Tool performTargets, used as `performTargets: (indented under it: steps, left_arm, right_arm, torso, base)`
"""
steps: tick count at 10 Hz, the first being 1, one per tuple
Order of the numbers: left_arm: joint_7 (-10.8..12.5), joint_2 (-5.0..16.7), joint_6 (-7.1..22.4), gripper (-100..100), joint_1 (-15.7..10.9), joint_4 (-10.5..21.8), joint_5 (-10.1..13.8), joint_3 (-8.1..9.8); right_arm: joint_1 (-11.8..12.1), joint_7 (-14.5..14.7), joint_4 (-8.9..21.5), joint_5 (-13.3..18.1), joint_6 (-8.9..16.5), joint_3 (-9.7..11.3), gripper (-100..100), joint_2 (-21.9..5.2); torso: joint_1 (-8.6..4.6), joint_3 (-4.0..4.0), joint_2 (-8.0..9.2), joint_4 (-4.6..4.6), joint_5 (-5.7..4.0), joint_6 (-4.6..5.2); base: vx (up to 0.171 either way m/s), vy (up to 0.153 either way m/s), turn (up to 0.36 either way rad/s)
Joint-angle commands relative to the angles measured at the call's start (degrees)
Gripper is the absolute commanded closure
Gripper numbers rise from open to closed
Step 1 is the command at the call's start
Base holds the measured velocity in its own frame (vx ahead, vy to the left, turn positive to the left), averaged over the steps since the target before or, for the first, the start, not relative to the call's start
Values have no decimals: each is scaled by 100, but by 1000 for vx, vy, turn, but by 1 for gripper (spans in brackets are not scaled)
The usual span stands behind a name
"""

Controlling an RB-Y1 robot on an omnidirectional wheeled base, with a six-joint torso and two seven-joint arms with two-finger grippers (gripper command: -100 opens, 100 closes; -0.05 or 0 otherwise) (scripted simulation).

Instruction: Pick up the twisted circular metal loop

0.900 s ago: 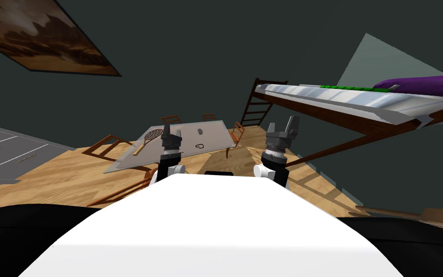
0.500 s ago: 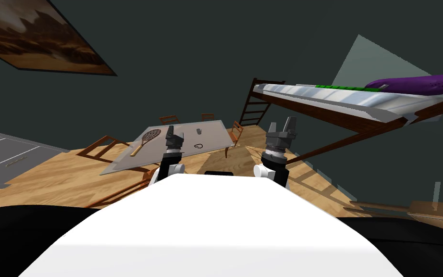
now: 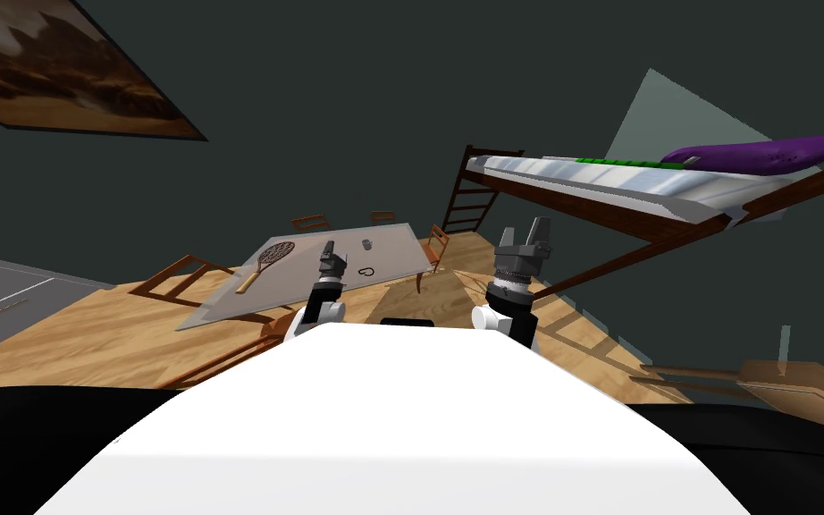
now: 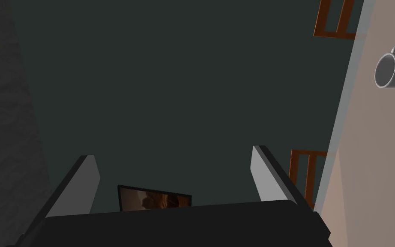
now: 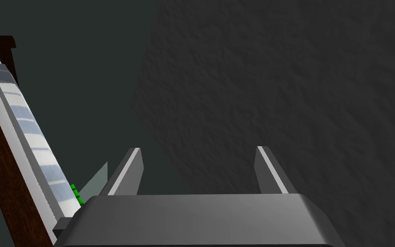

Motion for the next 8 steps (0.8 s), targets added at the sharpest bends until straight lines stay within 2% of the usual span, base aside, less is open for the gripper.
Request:
performTargets:
  steps: [1, 2, 3, 8]
  left_arm:
    - [45, 76, 244, -100, -98, 254, 44, 56]
    - [59, 103, 369, -100, -195, 465, 62, 87]
    - [59, 103, 369, -100, -195, 465, 62, 87]
    - [117, 196, 989, -100, -712, 1539, 151, 241]
  right_arm:
    - [0, 0, 0, 0, 0, 0, 0, 0]
    - [0, 0, 0, 0, 0, 0, 0, 0]
    - [0, 0, 0, 0, 0, 0, 0, 0]
    - [0, 0, 0, 0, 0, 0, 0, 0]
  torso:
    - [0, 0, 0, 0, 0, 0]
    - [1, -1, -1, 0, 0, 0]
    - [1, -1, -2, 0, 0, -1]
    - [6, -5, -9, -2, 1, -1]
  base:
    - [-1, -23, -50]
    - [0, -23, -42]
    - [0, -14, -13]
    - [13, -12, -34]
